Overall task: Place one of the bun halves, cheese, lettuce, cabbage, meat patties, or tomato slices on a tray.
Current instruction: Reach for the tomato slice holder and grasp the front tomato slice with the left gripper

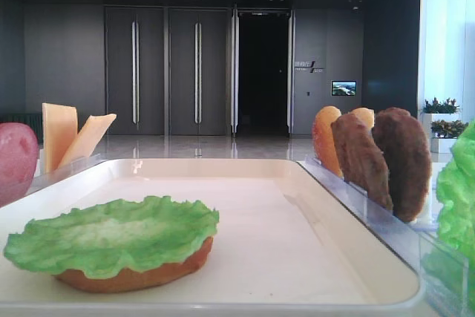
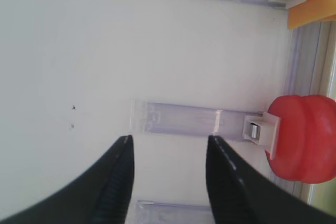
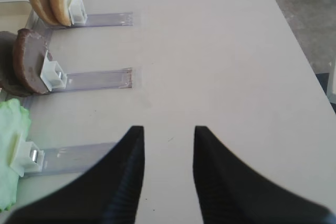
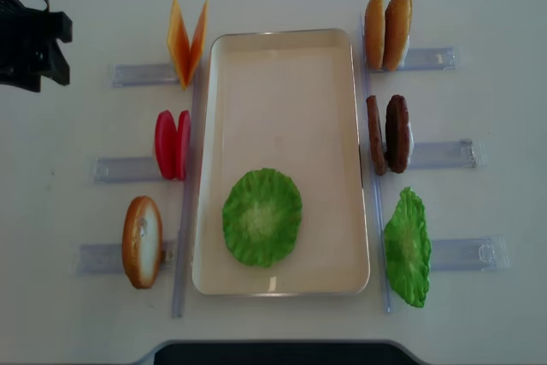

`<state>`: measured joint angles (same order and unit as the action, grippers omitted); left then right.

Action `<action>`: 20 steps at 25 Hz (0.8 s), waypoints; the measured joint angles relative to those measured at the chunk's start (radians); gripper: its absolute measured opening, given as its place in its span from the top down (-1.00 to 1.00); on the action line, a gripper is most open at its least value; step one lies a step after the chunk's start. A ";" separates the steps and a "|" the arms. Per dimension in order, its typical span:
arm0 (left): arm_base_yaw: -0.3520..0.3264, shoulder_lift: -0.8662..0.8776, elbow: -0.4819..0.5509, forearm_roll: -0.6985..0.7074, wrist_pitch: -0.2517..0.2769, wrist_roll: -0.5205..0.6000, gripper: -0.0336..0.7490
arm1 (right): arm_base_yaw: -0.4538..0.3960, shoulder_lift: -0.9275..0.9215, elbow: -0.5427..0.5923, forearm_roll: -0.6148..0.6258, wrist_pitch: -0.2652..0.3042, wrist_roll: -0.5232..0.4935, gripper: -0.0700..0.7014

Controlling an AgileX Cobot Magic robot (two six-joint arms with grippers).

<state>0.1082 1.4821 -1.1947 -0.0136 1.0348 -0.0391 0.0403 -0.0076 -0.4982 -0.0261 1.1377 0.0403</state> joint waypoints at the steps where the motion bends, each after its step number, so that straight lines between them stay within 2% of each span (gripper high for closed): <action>1: 0.000 0.001 0.000 0.000 -0.001 0.000 0.03 | 0.000 0.000 0.000 0.000 0.000 0.000 0.16; 11: 0.000 0.004 0.000 -0.102 -0.001 0.015 0.03 | 0.000 0.000 0.000 0.000 0.000 0.000 0.16; 17: -0.002 0.004 0.000 -0.116 0.002 0.039 0.03 | 0.000 0.000 0.000 0.000 0.000 0.000 0.16; 20: -0.046 0.004 0.000 -0.081 0.006 0.025 0.03 | 0.000 0.000 0.000 0.000 0.000 0.000 0.16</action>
<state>0.0621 1.4864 -1.1947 -0.0943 1.0403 -0.0143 0.0403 -0.0076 -0.4982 -0.0261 1.1377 0.0403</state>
